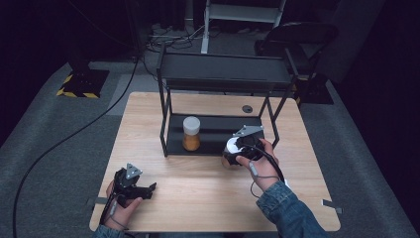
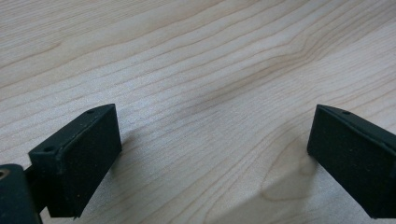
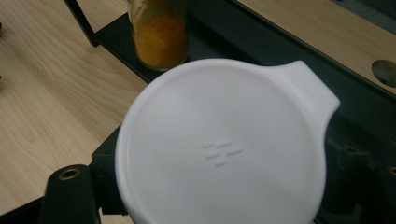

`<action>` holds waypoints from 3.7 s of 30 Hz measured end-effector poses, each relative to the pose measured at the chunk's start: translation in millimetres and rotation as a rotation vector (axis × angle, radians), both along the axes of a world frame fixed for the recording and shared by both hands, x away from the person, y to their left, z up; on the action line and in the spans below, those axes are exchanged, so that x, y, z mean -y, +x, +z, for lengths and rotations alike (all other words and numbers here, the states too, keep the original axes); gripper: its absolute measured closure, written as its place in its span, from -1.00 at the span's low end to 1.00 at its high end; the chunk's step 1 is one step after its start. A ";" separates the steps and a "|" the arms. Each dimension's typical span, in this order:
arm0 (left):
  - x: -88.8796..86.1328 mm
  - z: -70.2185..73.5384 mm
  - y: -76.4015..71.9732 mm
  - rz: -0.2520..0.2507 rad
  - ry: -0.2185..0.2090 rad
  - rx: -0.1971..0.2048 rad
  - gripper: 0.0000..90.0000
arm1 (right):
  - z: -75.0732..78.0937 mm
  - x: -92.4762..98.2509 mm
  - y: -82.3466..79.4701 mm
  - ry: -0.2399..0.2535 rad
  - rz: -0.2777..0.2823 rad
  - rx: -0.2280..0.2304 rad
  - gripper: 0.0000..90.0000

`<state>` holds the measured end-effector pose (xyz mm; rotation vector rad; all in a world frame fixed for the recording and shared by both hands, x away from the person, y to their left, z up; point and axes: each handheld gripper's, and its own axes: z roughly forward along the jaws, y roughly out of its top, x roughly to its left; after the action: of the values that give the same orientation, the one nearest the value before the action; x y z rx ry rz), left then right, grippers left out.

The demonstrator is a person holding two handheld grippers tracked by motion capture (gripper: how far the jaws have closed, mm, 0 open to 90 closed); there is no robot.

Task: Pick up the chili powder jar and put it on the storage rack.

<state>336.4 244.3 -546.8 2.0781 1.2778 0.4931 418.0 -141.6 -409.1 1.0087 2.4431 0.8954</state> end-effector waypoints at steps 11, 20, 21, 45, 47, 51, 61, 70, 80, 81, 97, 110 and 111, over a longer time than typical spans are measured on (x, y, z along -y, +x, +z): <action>0.0 0.0 0.0 0.000 0.000 0.000 -0.94 | 16.8 -0.9 8.8 -0.001 -0.006 0.004 -0.47; 0.0 0.0 0.0 0.000 0.000 0.000 -0.94 | 30.6 -7.3 19.6 -0.006 0.005 0.009 -0.47; 0.0 0.0 0.0 0.000 0.000 0.000 -0.94 | 30.6 -7.3 19.6 -0.006 0.005 0.009 -0.47; 0.0 0.0 0.0 0.000 -0.001 0.000 -0.94 | 33.2 -33.1 60.0 -0.008 0.015 -0.009 -0.47; 0.0 0.0 0.0 0.000 -0.001 0.000 -0.94 | 32.1 -35.2 62.8 -0.009 0.017 -0.009 -0.47; 0.0 0.0 0.0 0.000 -0.001 0.000 -0.94 | 27.8 -39.0 67.8 -0.017 0.024 -0.008 -0.47; 0.0 0.0 0.0 0.000 -0.001 0.000 -0.94 | 13.5 -48.0 79.1 -0.026 0.037 -0.028 -0.47; 0.0 -0.1 0.0 0.000 -0.001 0.000 -0.94 | -0.2 -58.1 85.0 -0.039 0.046 -0.053 -0.46; -0.1 -0.1 0.0 0.000 -0.001 0.000 -0.94 | -7.8 -63.0 89.4 -0.056 0.044 -0.069 -0.46; -0.1 0.0 0.0 0.000 0.000 0.000 -0.94 | -8.8 -63.3 89.8 -0.056 0.044 -0.071 -0.46; -0.1 0.0 0.0 0.000 0.000 0.000 -0.94 | -16.0 -65.6 94.9 -0.063 0.040 -0.087 -0.46; -0.1 0.0 0.0 0.000 0.000 0.000 -0.94 | -19.2 -63.6 94.7 -0.055 0.000 -0.111 -0.66; -0.1 0.0 0.0 0.000 0.000 0.000 -0.94 | -19.2 -63.6 94.7 -0.055 0.000 -0.111 -0.66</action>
<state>336.5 244.4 -546.8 2.0789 1.2776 0.4929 512.8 -78.1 -428.3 1.0654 2.5442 0.7877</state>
